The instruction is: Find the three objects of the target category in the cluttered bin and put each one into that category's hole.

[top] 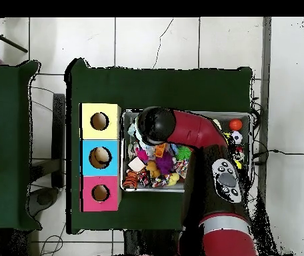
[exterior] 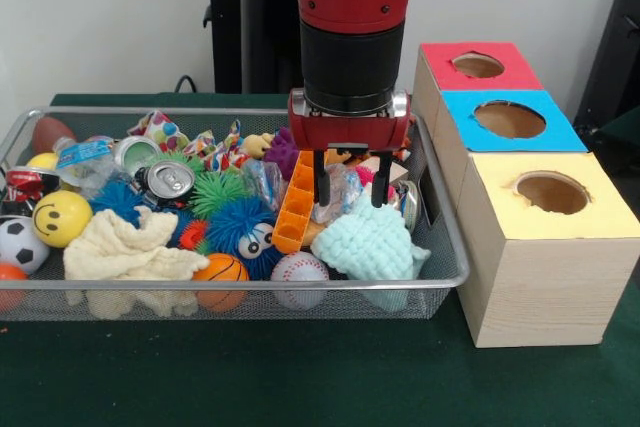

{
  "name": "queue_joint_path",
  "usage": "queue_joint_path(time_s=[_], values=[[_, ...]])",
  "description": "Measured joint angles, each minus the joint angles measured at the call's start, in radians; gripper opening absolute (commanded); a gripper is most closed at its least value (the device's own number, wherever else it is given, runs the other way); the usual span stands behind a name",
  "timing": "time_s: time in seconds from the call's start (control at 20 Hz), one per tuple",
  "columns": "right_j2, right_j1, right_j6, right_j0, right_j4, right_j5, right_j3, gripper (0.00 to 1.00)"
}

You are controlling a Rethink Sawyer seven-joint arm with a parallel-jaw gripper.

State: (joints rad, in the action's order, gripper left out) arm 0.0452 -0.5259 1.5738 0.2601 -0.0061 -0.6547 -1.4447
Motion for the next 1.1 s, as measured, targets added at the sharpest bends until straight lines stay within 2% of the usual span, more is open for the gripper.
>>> queue_joint_path(time_s=[0.4, 1.1], values=[[0.000, -0.002, 0.000, 0.000, 0.001, 0.000, -0.003, 1.00], [0.000, -0.061, 0.000, -0.016, 0.003, 0.000, -0.112, 1.00]])
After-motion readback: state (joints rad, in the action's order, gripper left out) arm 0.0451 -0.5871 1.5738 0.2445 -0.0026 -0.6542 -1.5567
